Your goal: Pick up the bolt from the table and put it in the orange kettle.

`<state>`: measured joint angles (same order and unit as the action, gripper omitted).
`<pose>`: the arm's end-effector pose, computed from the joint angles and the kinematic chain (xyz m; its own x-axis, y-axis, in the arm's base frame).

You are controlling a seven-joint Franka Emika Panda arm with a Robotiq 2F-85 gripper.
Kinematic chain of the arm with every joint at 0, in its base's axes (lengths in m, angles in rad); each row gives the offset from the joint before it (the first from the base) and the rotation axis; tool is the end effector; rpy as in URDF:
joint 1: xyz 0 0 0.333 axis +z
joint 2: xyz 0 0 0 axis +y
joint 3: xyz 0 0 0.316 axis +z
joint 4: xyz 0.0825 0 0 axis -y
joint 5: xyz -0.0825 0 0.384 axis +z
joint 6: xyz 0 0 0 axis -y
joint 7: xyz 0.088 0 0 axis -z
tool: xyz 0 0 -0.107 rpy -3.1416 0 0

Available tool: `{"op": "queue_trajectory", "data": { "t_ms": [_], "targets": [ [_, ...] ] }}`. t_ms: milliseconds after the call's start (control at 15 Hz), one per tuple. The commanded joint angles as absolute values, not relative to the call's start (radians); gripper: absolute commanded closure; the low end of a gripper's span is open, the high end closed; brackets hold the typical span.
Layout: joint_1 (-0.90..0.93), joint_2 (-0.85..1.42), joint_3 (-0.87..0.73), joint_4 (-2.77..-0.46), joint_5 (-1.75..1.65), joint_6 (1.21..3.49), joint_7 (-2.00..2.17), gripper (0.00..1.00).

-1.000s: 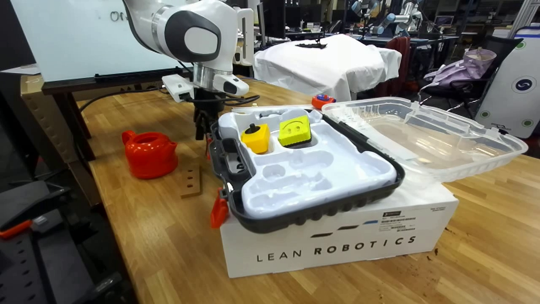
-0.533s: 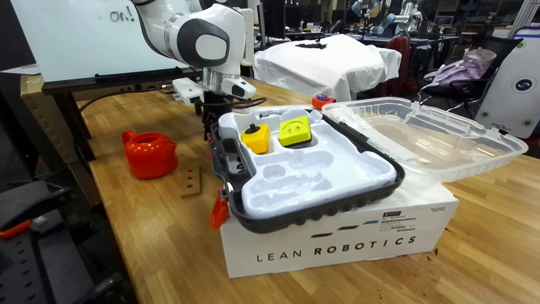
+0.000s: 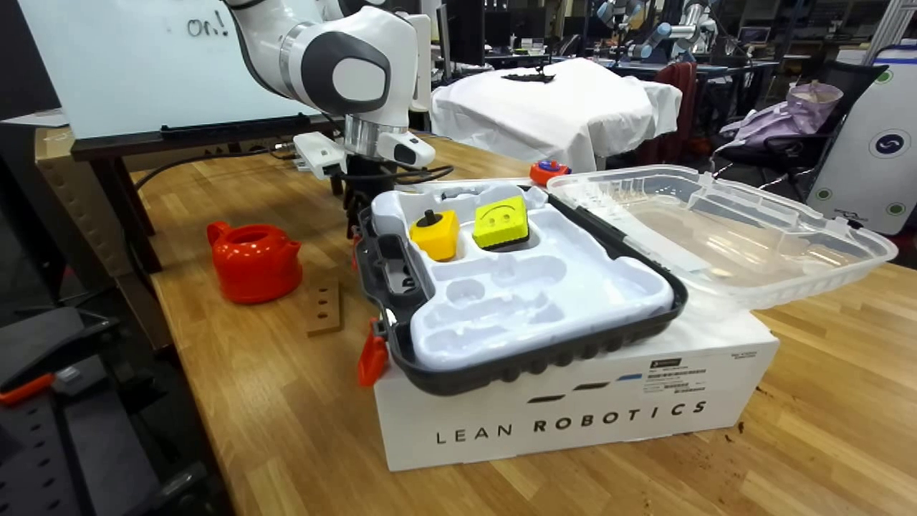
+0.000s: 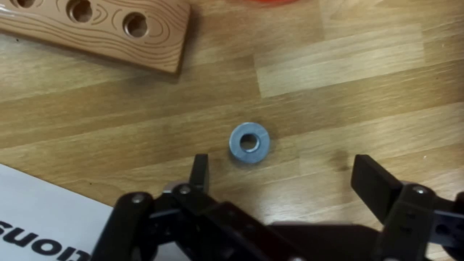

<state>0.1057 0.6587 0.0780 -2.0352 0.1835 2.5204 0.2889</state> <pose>0.5582 0.1038 0.1023 0.9422 -0.2593 -0.2123 -0.2790 -0.9578 -0.0684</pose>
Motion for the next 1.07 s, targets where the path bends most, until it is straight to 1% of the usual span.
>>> {"op": "queue_trajectory", "data": {
  "t_ms": [0,733,933,1000],
  "targets": [
    [0.099,0.627,0.077,-2.065,0.200,2.519,0.267,0.00],
    [0.102,0.621,0.078,-2.094,0.206,2.528,0.273,0.00],
    [0.099,0.624,0.081,-2.089,0.209,2.524,0.270,0.02],
    [0.098,0.624,0.082,-2.088,0.211,2.524,0.269,0.10]
  ]
}}
